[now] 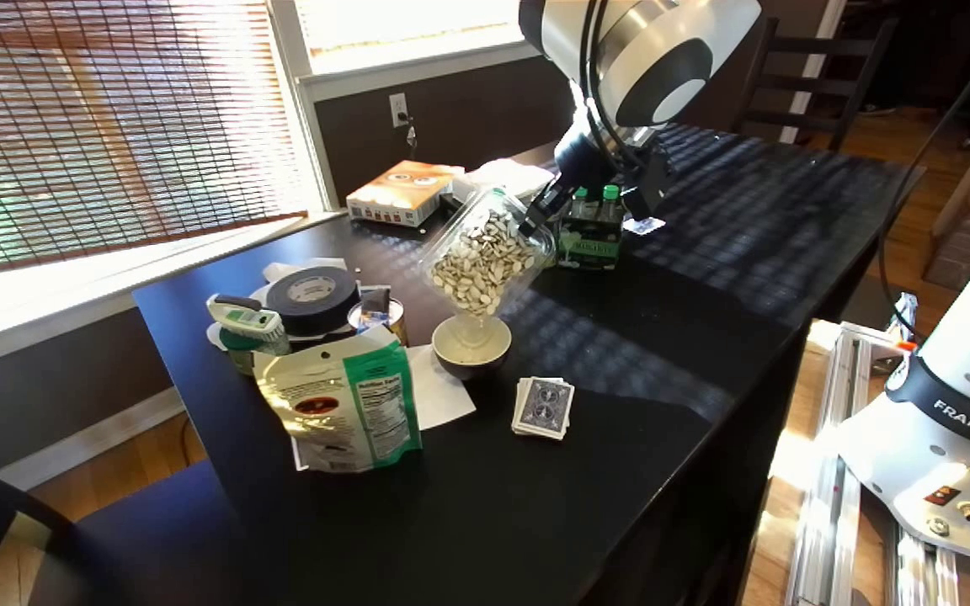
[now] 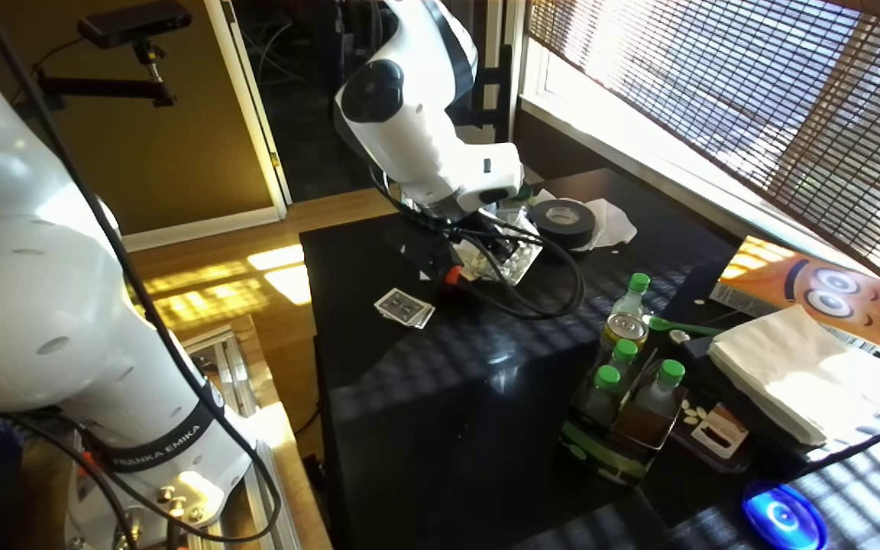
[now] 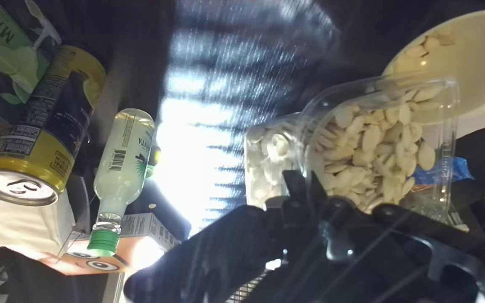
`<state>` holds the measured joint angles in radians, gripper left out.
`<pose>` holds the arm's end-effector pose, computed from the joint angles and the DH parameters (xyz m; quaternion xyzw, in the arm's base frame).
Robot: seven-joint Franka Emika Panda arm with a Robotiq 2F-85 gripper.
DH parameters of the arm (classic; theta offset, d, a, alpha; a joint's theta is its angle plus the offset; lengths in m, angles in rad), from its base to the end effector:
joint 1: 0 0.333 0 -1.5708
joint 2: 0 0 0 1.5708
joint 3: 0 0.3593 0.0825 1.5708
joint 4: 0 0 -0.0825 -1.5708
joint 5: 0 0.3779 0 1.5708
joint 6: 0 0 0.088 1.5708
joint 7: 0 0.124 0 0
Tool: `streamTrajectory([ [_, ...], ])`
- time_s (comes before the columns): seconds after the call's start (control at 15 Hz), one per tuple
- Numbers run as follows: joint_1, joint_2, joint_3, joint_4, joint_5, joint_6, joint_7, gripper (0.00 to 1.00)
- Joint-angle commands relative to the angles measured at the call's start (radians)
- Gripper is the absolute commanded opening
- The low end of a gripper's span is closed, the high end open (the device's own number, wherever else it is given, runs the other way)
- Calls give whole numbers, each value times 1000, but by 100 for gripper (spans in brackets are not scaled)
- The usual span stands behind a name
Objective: Pour some of the contents of the clear lunchbox into the ceramic bowl on the left
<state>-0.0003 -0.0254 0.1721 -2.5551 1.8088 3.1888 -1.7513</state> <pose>0.4182 -0.0200 0.3219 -0.9538 -0.0483 -0.2964 0.0100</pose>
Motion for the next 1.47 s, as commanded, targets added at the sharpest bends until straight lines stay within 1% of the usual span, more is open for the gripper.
streamTrajectory([
  [0.0,5,-4,6,24,16,20,10,1],
  [1.4,5,-61,10,48,32,28,-14,1],
])
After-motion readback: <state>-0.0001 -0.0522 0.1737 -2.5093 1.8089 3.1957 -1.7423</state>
